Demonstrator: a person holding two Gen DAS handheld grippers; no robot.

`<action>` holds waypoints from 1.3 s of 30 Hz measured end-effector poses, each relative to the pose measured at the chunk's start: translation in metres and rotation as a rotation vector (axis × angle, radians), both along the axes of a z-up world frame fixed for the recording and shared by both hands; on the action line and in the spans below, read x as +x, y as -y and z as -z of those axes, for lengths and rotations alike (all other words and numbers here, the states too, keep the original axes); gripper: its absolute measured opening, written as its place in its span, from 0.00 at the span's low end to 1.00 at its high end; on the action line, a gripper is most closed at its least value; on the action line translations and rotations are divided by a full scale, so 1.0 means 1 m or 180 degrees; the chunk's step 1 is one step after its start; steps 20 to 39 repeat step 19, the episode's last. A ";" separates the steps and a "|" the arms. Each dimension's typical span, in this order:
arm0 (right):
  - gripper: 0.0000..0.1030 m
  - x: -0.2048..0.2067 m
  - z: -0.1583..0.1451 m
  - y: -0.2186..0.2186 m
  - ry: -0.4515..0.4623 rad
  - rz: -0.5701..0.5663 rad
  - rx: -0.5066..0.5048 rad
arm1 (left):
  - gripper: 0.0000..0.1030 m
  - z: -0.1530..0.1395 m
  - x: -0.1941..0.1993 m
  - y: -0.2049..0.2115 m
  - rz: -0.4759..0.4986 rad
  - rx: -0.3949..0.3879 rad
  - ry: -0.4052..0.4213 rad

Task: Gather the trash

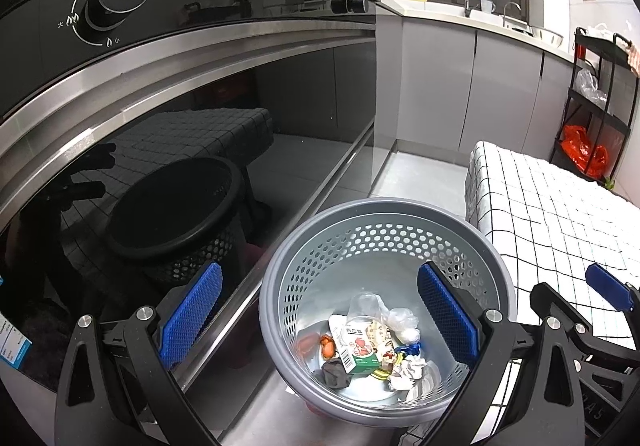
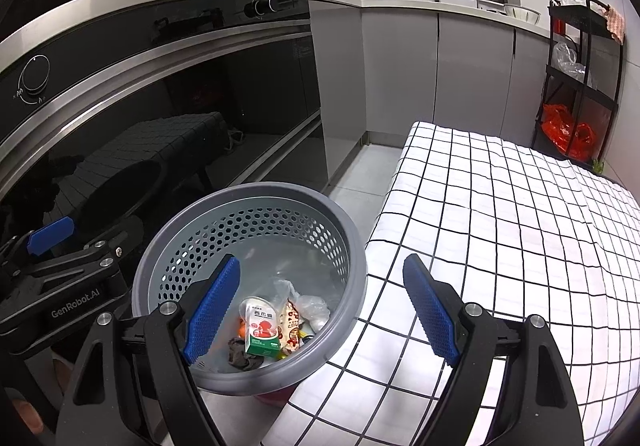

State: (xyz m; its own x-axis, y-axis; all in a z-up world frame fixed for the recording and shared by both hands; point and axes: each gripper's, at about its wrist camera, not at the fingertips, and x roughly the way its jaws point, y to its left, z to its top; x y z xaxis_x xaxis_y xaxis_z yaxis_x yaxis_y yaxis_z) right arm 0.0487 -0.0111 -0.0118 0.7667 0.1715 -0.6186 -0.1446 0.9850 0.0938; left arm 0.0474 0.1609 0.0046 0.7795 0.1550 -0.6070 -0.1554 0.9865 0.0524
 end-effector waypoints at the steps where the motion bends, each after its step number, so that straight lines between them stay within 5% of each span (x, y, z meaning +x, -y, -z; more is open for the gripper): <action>1: 0.78 0.000 0.000 0.000 -0.0002 0.0000 0.0004 | 0.94 0.000 0.000 0.000 0.0000 -0.0003 0.0001; 39: 0.78 -0.001 -0.001 -0.001 0.0003 0.0011 0.0011 | 0.94 -0.001 -0.001 0.000 0.0006 0.0007 0.0022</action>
